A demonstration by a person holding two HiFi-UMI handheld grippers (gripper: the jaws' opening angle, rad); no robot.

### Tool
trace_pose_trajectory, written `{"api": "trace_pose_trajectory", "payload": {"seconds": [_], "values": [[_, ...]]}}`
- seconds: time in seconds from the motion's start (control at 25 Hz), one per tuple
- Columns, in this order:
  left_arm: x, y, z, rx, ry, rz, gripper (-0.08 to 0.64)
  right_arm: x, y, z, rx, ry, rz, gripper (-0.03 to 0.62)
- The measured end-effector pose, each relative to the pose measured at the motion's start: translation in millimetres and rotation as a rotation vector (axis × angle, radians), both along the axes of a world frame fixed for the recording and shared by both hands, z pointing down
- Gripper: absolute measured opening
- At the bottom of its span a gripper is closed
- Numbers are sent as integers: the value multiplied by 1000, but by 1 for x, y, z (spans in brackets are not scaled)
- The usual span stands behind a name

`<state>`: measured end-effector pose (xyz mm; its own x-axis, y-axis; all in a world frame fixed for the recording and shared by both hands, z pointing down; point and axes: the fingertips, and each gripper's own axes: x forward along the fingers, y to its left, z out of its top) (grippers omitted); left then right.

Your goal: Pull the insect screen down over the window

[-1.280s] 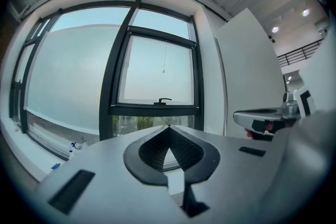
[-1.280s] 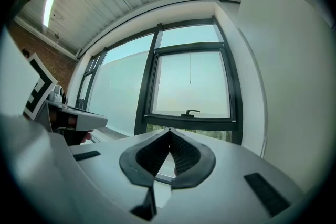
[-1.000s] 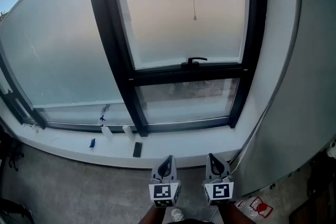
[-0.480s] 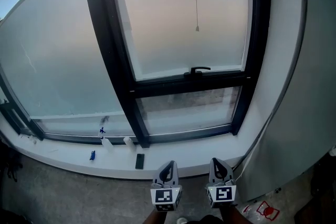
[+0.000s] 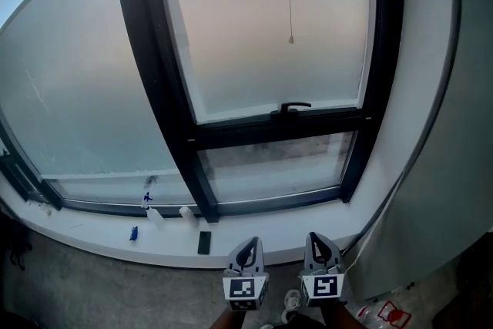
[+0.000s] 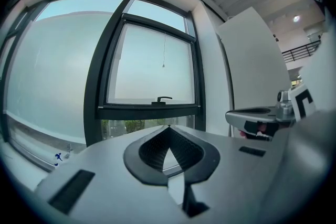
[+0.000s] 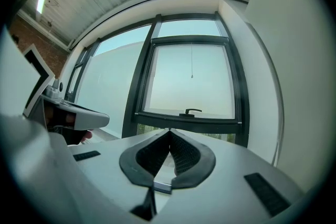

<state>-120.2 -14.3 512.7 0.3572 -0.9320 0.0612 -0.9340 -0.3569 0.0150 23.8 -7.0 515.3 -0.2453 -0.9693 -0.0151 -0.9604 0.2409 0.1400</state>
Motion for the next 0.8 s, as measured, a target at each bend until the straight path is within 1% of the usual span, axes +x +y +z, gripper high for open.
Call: {"api": "trace_pose_trajectory", "payload": {"seconds": [0.12, 0.28, 0.48, 0.72, 0.8], "values": [[3, -17, 2, -16, -33, -6, 2, -4, -20, -3, 17, -2, -19, 2], [5, -38, -4, 4, -14, -17, 2, -10, -51, -9, 29, -27, -37, 2], [4, -64, 1, -5, -16, -28, 2, -13, -80, -6, 30, -26, -57, 2], [11, -97, -1, -8, -21, -51, 2, -8, -115, -5, 19, -32, -82, 2], [15, -110, 1, -5, -20, -47, 2, -7, -129, -2, 10, -27, -94, 2]]}}
